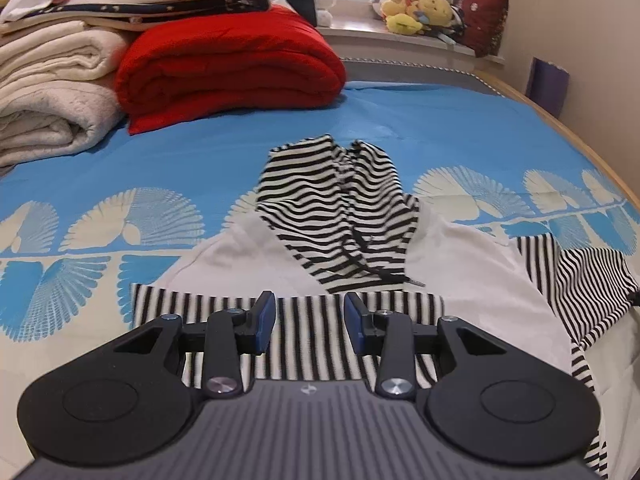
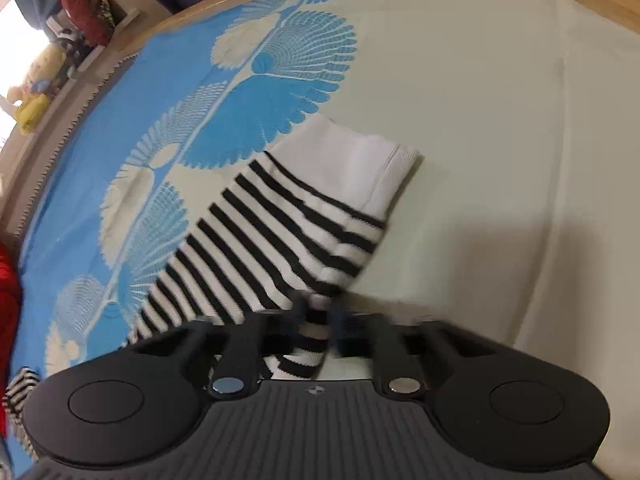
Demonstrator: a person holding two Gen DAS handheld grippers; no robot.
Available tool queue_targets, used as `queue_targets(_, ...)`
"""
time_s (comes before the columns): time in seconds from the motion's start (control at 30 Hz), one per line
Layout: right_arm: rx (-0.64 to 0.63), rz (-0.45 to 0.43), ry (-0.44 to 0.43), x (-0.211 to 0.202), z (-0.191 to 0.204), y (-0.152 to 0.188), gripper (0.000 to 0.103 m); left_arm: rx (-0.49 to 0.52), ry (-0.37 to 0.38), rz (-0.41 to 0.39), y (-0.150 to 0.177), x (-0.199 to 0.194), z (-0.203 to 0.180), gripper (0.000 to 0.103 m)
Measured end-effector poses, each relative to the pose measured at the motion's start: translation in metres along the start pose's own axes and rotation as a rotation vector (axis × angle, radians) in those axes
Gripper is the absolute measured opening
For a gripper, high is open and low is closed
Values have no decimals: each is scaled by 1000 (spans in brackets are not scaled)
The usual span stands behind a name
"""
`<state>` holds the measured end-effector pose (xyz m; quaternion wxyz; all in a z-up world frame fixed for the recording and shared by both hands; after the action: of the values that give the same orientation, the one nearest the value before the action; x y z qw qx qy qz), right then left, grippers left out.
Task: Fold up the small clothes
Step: 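Grasp the other striped sleeve cuff with the right gripper, then fold the held sleeve with the right gripper across the body over the first sleeve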
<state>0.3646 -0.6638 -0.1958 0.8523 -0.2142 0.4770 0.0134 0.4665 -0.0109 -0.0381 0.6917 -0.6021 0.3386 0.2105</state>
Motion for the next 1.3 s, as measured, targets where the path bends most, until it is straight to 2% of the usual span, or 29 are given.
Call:
queue_targets(0.1,-9,-73,31,-10,11,3,4,-35,-17,-1,-1,-4,16,42)
queue_targets(0.2,-188,-217,-8,-45,68,16,4,-86,-36,5,-1,-8,36,42)
queue_targets(0.3,-378,-306,-162,-91,139,51,4,-138,-72,9,0,-12,59,42)
queue_targets(0.4,-621,-326,-410,-142,215,125,4,-190,-100,19,3,-14,82,42)
queue_targets(0.43,-710,-299,-520,-157,238,159,4,-209,-109,23,5,-15,89,42)
queue_targets(0.47,-799,-234,-644,-170,257,194,6,-227,-116,28,5,-15,96,42)
queue_targets(0.5,-873,-144,-747,-176,272,224,8,-243,-115,32,6,-16,103,42)
queue_targets(0.53,-959,5,-846,-180,286,263,12,-254,-112,36,5,-16,107,42)
queue_targets(0.57,-1019,134,-896,-179,292,292,19,-263,-111,39,5,-17,112,42)
queue_targets(0.6,-1051,217,-913,-177,295,314,24,-271,-113,42,5,-17,116,42)
queue_targets(0.63,-1071,280,-899,-174,295,333,25,-279,-114,44,5,-17,119,42)
queue_targets(0.7,-1062,341,-823,-169,295,347,26,-305,-107,55,6,-15,127,42)
queue_targets(0.77,-1003,328,-750,-172,300,340,26,-347,-84,78,9,-11,133,42)
queue_targets(0.9,-856,262,-593,-181,310,304,43,-387,-77,150,17,3,137,42)
queue_targets(0.93,-820,251,-571,-183,309,299,44,-393,-78,173,20,8,138,42)
queue_targets(1.03,-770,199,-594,-175,286,287,45,-433,-62,246,35,25,139,42)
queue_targets(1.07,-788,189,-554,-164,280,290,45,-451,-50,274,41,31,138,42)
queue_targets(1.1,-806,201,-474,-153,277,291,46,-469,-36,300,47,37,138,41)
queue_targets(1.13,-803,226,-434,-145,277,286,46,-488,-23,325,53,43,138,41)
queue_targets(1.2,-762,268,-424,-126,276,277,45,-521,-7,373,66,56,137,41)
queue_targets(1.3,-727,289,-339,-103,270,263,45,-554,-10,428,80,72,136,41)
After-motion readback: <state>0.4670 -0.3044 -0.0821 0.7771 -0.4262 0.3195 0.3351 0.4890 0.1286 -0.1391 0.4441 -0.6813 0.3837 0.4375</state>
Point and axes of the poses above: each gripper's, at about its wrist camera, not at the fingertips, and x roughly the way its jaws point, z to its left, y to its underside, the point moved 3 cm from there along x, roughly the way its jaws point, and after that the axes turned 3 degrees about x, right-handed, at the moved point
